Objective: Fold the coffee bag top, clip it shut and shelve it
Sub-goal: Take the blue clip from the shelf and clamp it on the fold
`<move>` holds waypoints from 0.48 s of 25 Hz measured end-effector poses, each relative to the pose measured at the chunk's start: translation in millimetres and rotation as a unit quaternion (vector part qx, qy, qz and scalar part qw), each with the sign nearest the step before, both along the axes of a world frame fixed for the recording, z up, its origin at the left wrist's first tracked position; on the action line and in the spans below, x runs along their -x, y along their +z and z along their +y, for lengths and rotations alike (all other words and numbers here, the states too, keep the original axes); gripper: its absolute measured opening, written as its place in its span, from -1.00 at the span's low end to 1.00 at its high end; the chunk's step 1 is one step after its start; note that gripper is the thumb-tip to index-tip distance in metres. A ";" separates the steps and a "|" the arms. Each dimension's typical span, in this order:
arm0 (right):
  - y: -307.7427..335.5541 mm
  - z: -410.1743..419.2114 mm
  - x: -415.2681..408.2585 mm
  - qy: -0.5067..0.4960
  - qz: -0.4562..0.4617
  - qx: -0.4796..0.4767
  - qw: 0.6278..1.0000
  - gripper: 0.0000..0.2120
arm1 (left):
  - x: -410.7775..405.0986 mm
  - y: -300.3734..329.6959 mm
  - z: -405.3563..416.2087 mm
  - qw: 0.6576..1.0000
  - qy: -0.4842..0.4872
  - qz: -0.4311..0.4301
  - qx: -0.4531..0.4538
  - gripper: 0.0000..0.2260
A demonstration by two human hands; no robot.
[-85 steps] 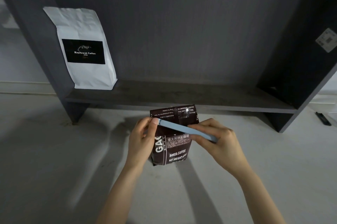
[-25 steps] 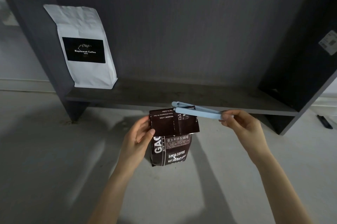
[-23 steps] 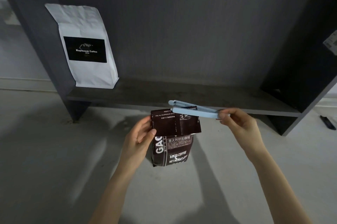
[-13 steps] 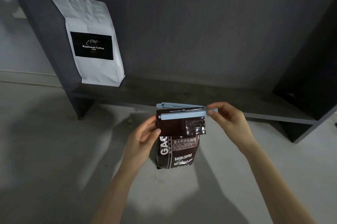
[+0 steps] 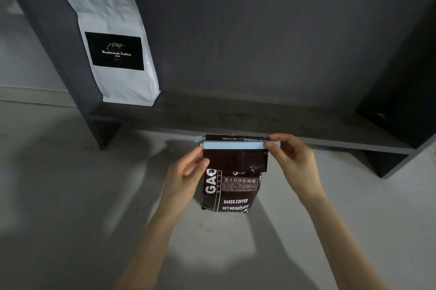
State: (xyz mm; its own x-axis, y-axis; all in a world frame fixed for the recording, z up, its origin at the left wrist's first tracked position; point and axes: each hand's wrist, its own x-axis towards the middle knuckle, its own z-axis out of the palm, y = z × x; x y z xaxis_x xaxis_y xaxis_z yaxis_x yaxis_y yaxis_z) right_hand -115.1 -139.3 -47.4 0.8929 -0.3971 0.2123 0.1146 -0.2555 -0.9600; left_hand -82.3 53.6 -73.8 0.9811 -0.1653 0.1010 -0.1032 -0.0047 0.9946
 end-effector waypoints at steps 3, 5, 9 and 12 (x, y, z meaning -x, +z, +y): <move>-5.1 3.7 1.4 -0.023 -0.010 0.009 1.000 -0.82 | 0.8 -0.2 -0.1 1.000 -0.003 -0.001 -0.006 -0.65; -8.0 6.1 1.9 -0.037 -0.019 0.014 0.999 -0.82 | 3.0 0.2 -0.6 1.000 -0.007 -0.003 -0.004 -0.63; -10.0 8.3 4.5 -0.048 -0.023 0.011 0.999 -0.84 | 6.5 3.9 0.7 1.000 -0.014 -0.019 -0.006 -0.57; -8.7 9.5 8.1 -0.042 -0.024 0.015 0.999 -0.83 | 7.0 3.7 0.5 0.999 -0.021 -0.024 0.010 -0.53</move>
